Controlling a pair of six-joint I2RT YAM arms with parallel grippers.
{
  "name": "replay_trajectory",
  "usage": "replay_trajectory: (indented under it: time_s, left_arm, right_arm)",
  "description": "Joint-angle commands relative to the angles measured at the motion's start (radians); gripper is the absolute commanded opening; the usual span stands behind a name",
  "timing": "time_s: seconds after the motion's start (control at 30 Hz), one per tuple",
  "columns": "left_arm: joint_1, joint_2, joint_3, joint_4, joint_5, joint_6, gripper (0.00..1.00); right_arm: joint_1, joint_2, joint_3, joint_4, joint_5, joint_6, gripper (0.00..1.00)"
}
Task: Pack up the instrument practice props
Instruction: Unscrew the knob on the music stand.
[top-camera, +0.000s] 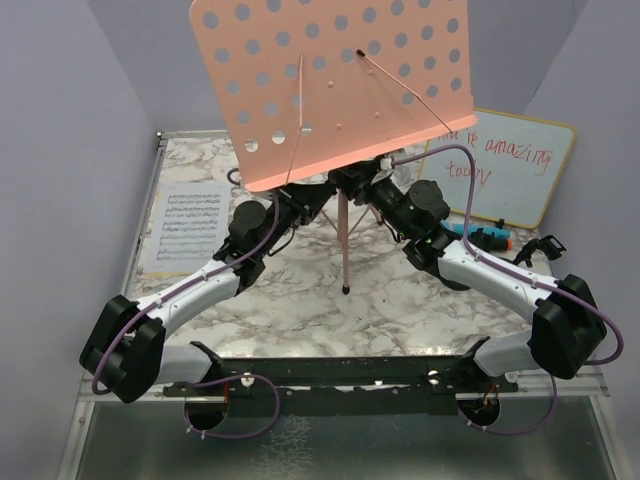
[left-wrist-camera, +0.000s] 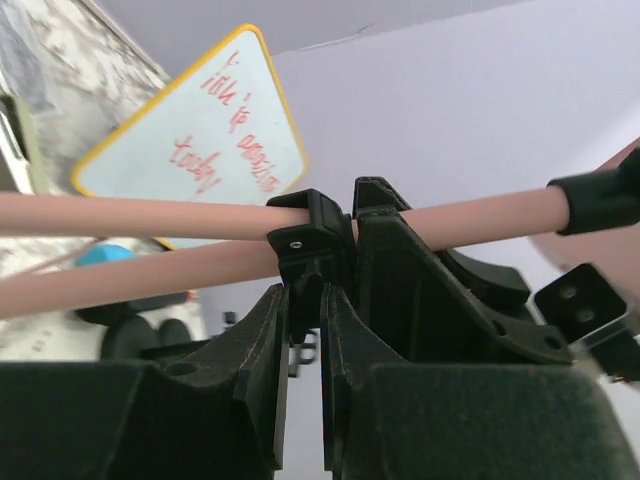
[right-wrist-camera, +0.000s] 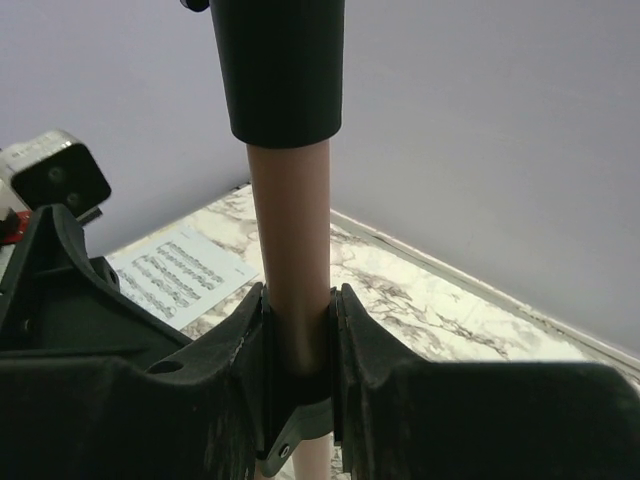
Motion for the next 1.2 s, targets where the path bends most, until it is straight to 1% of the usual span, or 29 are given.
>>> replay_trajectory:
  time_s: [0.0, 0.07, 0.17, 0.23, 0.47, 0.57, 0.6, 0.67, 0.8, 0.9, 1.07, 1.17]
  left_arm:
    - [-0.021, -0.009, -0.139, -0.080, 0.084, -0.294, 0.17]
    - [-0.018, -0.024, -0.154, -0.058, 0.077, -0.316, 0.24]
    - [-0.014, -0.035, -0.131, -0.059, 0.078, -0.239, 0.37]
    - [-0.011, -0.039, -0.115, -0.059, 0.081, -0.158, 0.46]
    - [0.009, -0.070, -0.113, -0.060, 0.089, 0.023, 0.55]
    - [0.016, -0.102, -0.116, -0.068, 0.091, 0.148, 0.56]
    - [0.018, -0.116, -0.116, -0.074, 0.089, 0.206, 0.56]
    - [0.020, -0.150, -0.118, -0.084, 0.084, 0.377, 0.56]
    - [0.020, -0.233, -0.146, -0.091, 0.068, 0.737, 0.66]
    - [0.020, -0.295, -0.173, -0.091, 0.063, 1.000, 0.68]
    - [0.020, -0.381, -0.224, -0.092, 0.152, 1.428, 0.72]
    - [0.019, -0.420, -0.249, -0.097, 0.223, 1.643, 0.78]
  right_arm:
    - [0.013, 0.051, -0.018, -0.218, -0.028, -0.026, 0.00]
    - [0.013, 0.051, -0.016, -0.218, -0.029, -0.024, 0.00]
    - [0.013, 0.054, -0.014, -0.221, -0.029, -0.020, 0.00]
    - [0.013, 0.056, -0.013, -0.222, -0.031, -0.019, 0.00]
    - [0.013, 0.047, -0.016, -0.224, -0.020, -0.022, 0.00]
    - [0.013, 0.046, -0.016, -0.224, -0.018, -0.022, 0.00]
    - [0.013, 0.046, -0.016, -0.224, -0.018, -0.023, 0.00]
    - [0.013, 0.046, -0.016, -0.223, -0.020, -0.024, 0.00]
    - [0.013, 0.044, -0.018, -0.221, -0.024, -0.024, 0.00]
    - [0.013, 0.042, -0.021, -0.218, -0.025, -0.026, 0.00]
    - [0.013, 0.043, -0.021, -0.216, -0.028, -0.030, 0.01]
    - [0.013, 0.045, -0.020, -0.215, -0.039, -0.027, 0.00]
